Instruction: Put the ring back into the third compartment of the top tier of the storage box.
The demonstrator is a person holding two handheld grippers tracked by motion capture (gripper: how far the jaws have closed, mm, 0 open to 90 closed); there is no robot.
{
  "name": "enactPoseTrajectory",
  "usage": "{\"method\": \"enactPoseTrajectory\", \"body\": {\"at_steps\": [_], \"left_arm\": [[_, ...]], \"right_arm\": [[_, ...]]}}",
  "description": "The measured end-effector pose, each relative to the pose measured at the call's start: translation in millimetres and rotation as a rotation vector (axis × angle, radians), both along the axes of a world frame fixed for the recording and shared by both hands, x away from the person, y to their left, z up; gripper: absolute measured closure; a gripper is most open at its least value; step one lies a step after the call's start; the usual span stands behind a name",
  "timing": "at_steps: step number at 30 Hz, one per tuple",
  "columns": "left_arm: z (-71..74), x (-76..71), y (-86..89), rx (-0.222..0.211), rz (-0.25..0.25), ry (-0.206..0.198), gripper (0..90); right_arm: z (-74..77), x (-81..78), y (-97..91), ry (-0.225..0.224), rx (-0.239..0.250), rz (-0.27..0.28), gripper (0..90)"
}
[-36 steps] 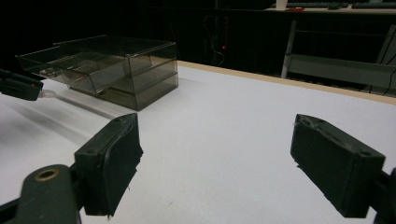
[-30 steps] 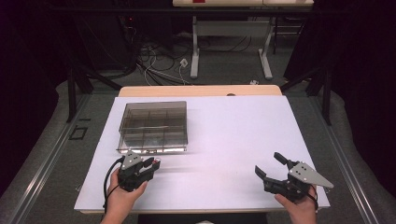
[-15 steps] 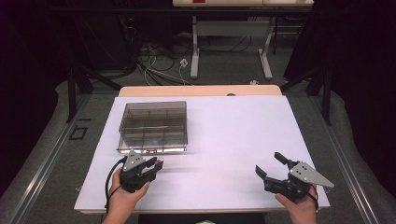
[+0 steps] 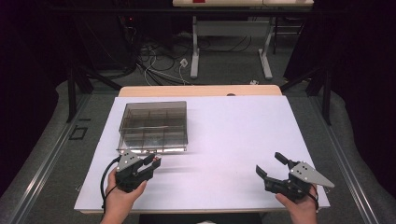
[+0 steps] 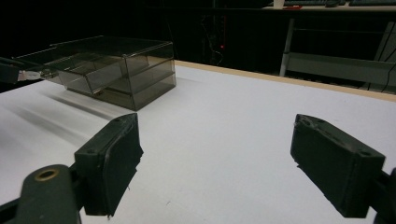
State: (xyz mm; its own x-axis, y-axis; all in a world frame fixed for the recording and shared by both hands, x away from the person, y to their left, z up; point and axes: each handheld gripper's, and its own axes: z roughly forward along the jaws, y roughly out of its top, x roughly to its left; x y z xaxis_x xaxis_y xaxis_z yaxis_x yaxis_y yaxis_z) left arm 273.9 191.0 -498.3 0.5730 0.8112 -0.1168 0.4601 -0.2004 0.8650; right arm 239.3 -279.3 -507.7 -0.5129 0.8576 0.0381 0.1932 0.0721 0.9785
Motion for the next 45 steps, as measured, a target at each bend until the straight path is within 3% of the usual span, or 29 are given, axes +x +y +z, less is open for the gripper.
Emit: {"method": "enactPoseTrajectory", "body": {"at_steps": [21, 28, 36, 45], "left_arm": [[8.9, -0.8, 2.8, -0.032, 0.017, -0.038, 68.0], [15.4, 5.5, 1.4, -0.065, 0.015, -0.046, 68.0], [20.8, 12.0, -1.8, -0.059, 0.014, -0.065, 68.0], [22.9, 18.5, -4.4, -0.054, 0.011, -0.060, 68.1]], "right_arm": [[0.0, -1.9, 0.8, 0.004, -0.002, -0.008, 15.5], [-0.7, -2.2, -0.4, 0.003, 0.003, -0.014, 15.5], [-0.7, -2.8, -0.9, 0.005, 0.003, -0.015, 15.5], [-0.5, -3.4, -0.5, 0.005, 0.002, -0.014, 15.5]]}}
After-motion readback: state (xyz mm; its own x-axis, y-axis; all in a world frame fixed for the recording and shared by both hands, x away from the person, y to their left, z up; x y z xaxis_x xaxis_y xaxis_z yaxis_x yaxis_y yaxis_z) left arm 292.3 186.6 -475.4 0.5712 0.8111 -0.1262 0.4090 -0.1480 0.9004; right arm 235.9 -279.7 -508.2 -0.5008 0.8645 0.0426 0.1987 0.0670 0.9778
